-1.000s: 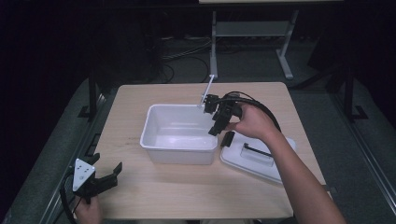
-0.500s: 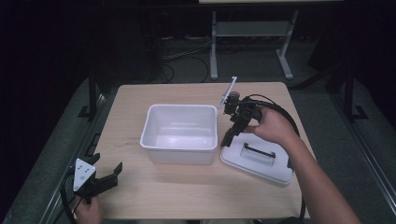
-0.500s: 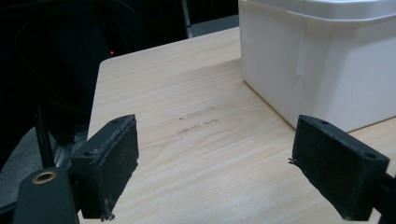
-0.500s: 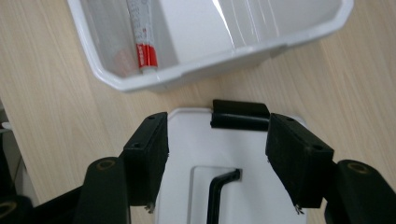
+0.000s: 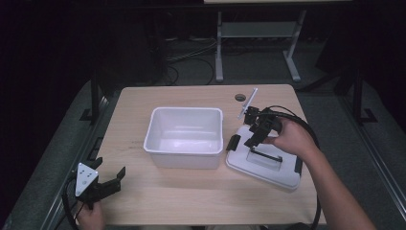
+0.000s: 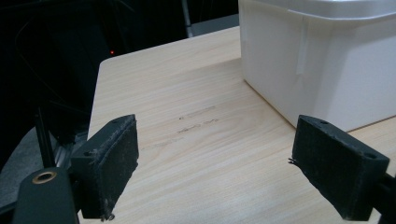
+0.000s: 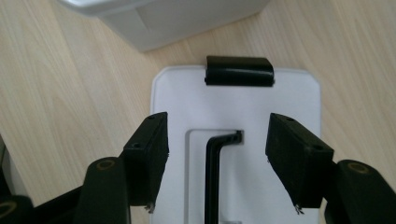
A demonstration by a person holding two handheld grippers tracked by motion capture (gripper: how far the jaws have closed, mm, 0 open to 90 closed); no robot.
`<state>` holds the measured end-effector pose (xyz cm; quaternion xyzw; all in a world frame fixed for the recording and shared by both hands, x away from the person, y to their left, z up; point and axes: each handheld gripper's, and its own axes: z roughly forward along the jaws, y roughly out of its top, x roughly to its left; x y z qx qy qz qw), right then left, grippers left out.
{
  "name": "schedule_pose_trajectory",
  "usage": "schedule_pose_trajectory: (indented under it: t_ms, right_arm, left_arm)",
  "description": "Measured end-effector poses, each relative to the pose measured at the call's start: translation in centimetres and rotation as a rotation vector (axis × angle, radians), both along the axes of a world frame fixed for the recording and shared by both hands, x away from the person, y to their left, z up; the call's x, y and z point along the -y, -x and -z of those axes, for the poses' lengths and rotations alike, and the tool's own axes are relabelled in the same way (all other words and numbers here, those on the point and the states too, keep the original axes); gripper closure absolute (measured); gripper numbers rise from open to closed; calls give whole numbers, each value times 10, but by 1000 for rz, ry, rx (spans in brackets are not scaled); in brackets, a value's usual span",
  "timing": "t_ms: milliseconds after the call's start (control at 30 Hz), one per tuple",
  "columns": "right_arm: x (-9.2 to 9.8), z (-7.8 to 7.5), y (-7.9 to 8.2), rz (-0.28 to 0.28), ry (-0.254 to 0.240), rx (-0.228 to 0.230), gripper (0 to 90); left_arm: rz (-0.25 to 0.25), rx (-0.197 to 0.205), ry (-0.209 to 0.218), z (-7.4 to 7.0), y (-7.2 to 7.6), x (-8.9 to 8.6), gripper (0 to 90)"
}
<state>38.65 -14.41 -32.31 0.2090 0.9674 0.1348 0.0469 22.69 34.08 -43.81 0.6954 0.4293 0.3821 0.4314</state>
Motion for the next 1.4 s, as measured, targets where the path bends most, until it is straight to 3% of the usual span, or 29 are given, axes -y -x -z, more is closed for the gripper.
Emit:
schedule_pose_trajectory:
  t_ms: [467, 700, 1100, 1400]
  right_arm:
    - [26, 31, 4, 34, 5, -28, 413]
    - [35, 49, 7, 43, 32, -45, 435]
    - [45, 72, 11, 37, 44, -59, 601]
    - [49, 74, 11, 39, 55, -54, 702]
  left_arm:
    - [-1, -1, 0, 0, 0, 0, 140]
    - [2, -3, -3, 0, 0, 1, 140]
    - [1, -4, -3, 0, 0, 1, 140]
    - [-1, -3, -2, 0, 0, 0, 140]
